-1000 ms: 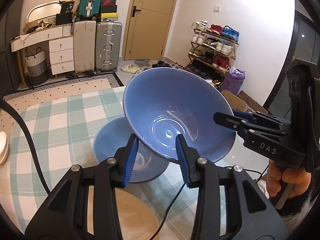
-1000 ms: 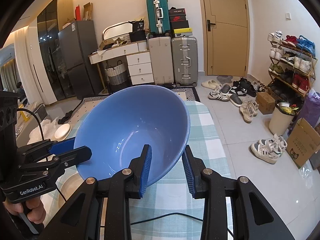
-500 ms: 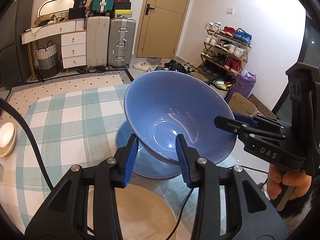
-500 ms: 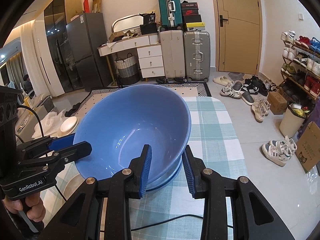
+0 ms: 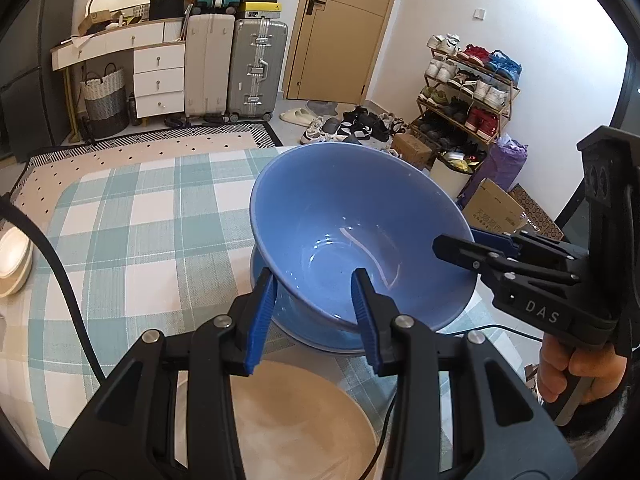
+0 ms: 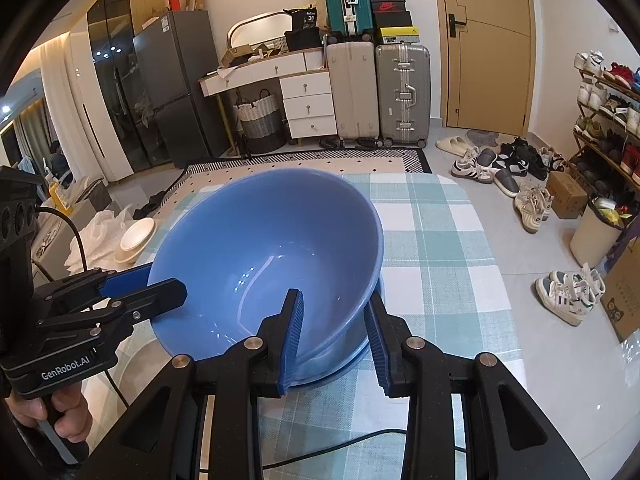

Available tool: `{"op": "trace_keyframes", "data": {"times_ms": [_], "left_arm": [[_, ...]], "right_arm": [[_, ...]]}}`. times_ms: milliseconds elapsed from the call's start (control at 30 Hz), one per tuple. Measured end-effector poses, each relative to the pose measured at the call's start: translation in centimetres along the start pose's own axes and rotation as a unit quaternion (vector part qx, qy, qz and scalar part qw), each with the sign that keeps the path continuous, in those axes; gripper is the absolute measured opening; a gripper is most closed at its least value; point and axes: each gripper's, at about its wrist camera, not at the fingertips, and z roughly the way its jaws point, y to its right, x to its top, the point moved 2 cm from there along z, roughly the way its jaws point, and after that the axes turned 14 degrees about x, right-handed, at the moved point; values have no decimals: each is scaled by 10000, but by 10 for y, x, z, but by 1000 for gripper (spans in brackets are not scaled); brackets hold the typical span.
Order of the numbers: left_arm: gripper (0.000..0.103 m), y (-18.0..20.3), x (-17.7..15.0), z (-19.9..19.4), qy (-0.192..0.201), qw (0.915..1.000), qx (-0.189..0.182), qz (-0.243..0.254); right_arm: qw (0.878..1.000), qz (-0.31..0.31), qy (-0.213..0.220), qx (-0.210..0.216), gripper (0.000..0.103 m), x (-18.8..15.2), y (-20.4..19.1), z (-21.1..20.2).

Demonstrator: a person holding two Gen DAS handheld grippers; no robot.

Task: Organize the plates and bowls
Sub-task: 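Lower the held blue bowl into the nested blue bowls with both grippers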

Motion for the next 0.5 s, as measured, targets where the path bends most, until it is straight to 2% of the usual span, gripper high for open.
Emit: {"op": "trace_keyframes", "data": {"times_ms": [500], "left_arm": [[35,-6,-8,49,-213,9997,98,24]], "right_arm": [[9998,23,-202,-46,33,-11,10,23]]}}
